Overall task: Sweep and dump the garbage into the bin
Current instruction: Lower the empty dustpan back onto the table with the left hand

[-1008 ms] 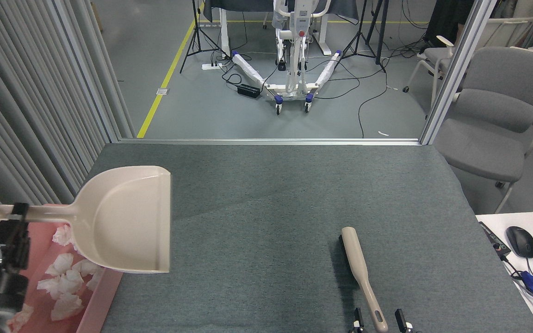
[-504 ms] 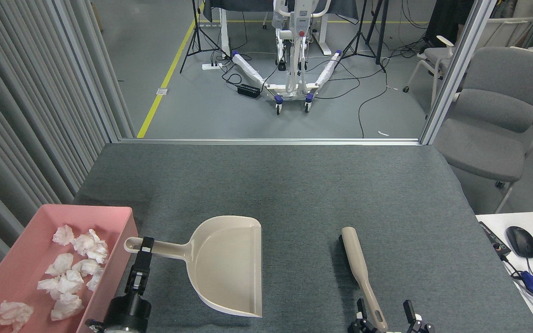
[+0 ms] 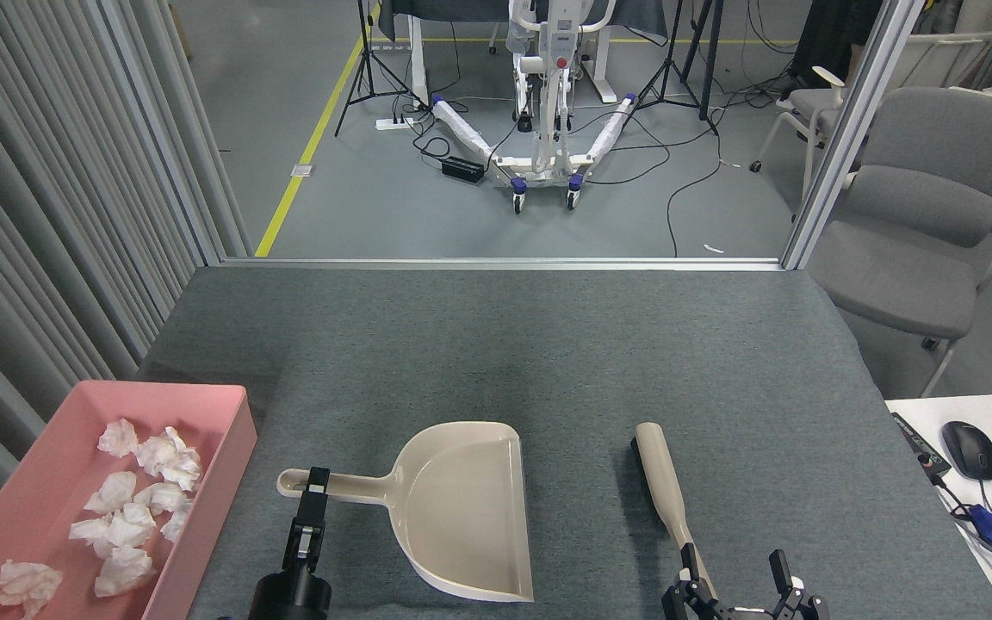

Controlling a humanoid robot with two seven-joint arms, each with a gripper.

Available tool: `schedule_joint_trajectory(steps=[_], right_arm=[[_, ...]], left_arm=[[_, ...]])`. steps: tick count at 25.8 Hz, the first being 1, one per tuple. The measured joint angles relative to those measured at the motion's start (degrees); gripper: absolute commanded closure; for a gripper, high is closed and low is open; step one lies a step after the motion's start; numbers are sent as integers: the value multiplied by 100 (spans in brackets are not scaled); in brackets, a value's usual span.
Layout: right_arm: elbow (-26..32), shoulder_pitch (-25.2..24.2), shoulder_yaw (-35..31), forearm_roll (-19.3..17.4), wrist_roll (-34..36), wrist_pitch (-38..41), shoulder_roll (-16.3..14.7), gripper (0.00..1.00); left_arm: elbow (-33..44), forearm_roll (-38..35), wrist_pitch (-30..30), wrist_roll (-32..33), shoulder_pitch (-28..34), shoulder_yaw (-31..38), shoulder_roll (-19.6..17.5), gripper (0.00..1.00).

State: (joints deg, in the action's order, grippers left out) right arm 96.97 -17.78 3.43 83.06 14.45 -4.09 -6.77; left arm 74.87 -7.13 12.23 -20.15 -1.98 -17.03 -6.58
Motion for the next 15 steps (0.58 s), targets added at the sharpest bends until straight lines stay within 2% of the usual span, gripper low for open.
schedule_joint_trajectory(steps=[7, 8, 9, 10, 15], right_arm=[[62, 3, -6, 0, -320, -13, 0, 2], [70, 3, -8, 2, -343, -13, 0, 2], [78, 3, -18, 3, -355, -14, 0, 2], [87, 4, -30, 4, -359, -14, 0, 2], [117, 4, -72, 8, -365, -14, 0, 2]], left_arm=[[-548, -23, 261, -2, -165, 2, 146, 100], [-641, -23, 310, -2, -199, 4, 156, 82], [-717, -24, 349, -2, -229, 4, 163, 14], [-773, -23, 372, -2, -267, 5, 165, 2], [-990, 33, 409, 42, -413, -3, 108, 0]])
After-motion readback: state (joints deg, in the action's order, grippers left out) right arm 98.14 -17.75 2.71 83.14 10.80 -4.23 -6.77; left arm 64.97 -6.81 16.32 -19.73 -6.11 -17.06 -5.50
